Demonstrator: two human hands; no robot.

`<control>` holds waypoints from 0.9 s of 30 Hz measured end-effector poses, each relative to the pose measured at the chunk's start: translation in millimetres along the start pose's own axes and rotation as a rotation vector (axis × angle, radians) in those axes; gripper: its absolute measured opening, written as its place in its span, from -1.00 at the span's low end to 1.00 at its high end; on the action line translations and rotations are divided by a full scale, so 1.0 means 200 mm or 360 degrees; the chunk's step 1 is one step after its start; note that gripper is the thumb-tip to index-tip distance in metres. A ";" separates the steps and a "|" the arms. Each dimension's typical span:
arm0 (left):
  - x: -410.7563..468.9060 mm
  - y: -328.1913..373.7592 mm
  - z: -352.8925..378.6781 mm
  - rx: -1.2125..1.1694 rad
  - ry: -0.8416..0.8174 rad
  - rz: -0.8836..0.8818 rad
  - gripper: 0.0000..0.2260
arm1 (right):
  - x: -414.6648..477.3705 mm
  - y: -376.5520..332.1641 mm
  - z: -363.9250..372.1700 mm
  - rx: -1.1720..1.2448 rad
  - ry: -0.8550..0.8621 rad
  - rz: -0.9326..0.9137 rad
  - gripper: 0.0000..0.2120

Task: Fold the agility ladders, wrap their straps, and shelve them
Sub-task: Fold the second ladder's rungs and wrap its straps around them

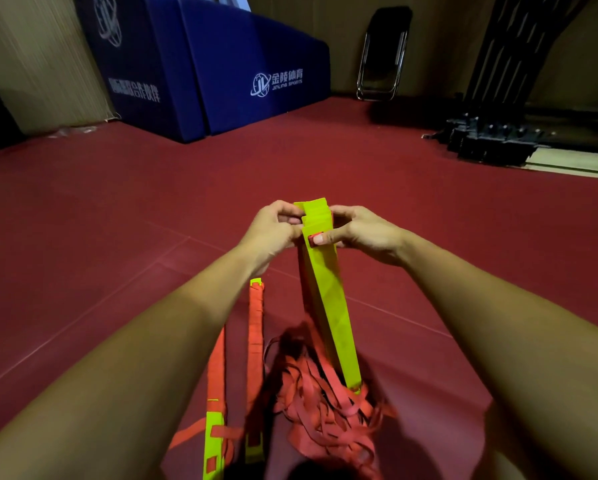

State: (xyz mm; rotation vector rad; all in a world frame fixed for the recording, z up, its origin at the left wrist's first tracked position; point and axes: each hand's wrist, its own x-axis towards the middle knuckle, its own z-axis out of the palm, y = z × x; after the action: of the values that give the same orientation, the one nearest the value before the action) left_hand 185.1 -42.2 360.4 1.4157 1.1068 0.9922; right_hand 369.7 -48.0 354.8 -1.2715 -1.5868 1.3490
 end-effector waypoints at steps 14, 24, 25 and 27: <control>-0.02 -0.02 0.00 0.0315 -0.0296 0.0152 -0.51 | -0.01 0.07 0.03 -0.0583 -0.0192 -0.0011 -0.41; -0.02 -0.02 0.01 0.0760 0.0160 0.0292 -0.72 | 0.00 0.15 0.10 -0.1182 -0.0240 0.0080 -0.48; -0.02 -0.02 0.02 0.0737 0.0159 0.0296 -0.70 | 0.00 0.17 0.10 -0.1223 -0.0242 0.0103 -0.46; 0.00 0.01 0.03 0.0670 0.0135 0.0331 -0.64 | 0.00 0.20 0.10 -0.1231 -0.0225 0.0143 -0.45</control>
State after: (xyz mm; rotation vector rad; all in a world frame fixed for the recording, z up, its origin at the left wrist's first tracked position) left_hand 190.5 -44.1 361.2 1.8710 1.3030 1.0096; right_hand 361.6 -55.0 311.7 -1.7232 -2.2936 0.8973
